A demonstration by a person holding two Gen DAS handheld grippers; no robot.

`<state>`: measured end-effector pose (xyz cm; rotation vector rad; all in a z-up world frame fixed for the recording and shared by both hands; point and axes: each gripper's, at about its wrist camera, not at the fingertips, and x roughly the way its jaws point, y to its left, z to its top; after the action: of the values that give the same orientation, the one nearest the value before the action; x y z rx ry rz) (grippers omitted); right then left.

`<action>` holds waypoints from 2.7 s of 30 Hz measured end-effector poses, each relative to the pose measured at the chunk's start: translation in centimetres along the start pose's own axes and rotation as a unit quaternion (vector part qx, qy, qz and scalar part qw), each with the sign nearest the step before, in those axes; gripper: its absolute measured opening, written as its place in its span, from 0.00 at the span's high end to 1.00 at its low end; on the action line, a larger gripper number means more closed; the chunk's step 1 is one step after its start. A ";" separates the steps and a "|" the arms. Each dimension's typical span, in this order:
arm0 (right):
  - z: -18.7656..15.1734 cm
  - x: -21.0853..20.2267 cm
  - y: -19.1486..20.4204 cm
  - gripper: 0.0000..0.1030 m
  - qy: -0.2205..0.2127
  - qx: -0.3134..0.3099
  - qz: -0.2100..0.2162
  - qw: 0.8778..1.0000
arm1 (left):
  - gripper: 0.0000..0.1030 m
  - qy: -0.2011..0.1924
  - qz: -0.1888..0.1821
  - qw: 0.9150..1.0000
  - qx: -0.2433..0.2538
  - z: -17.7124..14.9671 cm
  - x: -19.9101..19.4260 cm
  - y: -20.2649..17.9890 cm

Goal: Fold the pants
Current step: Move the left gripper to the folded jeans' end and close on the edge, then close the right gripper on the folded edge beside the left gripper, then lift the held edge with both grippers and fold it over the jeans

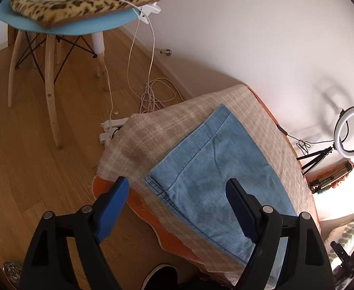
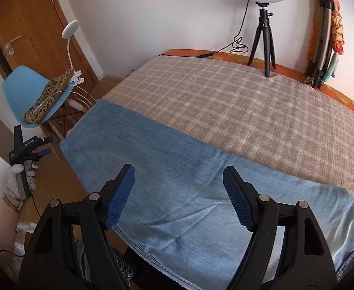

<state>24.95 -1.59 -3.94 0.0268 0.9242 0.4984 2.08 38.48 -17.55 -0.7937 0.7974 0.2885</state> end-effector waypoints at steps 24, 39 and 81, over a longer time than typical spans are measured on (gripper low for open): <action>6.4 10.9 12.6 0.24 0.060 -0.098 0.038 0.993 | 0.69 0.007 -0.096 0.986 -0.135 -2.0 6.6 4.4; 11.7 20.1 18.8 0.24 0.149 -0.069 0.104 0.981 | 0.86 -0.097 -0.050 0.993 0.052 -1.7 2.7 -2.5; 15.3 24.4 19.8 0.92 0.184 -0.050 0.041 0.981 | 0.86 -0.039 -0.143 0.937 0.316 -6.1 0.3 -16.3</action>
<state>40.96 29.19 -8.46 -0.1232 1.2633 0.6389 7.32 22.89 -11.87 -0.2773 0.6322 -0.1970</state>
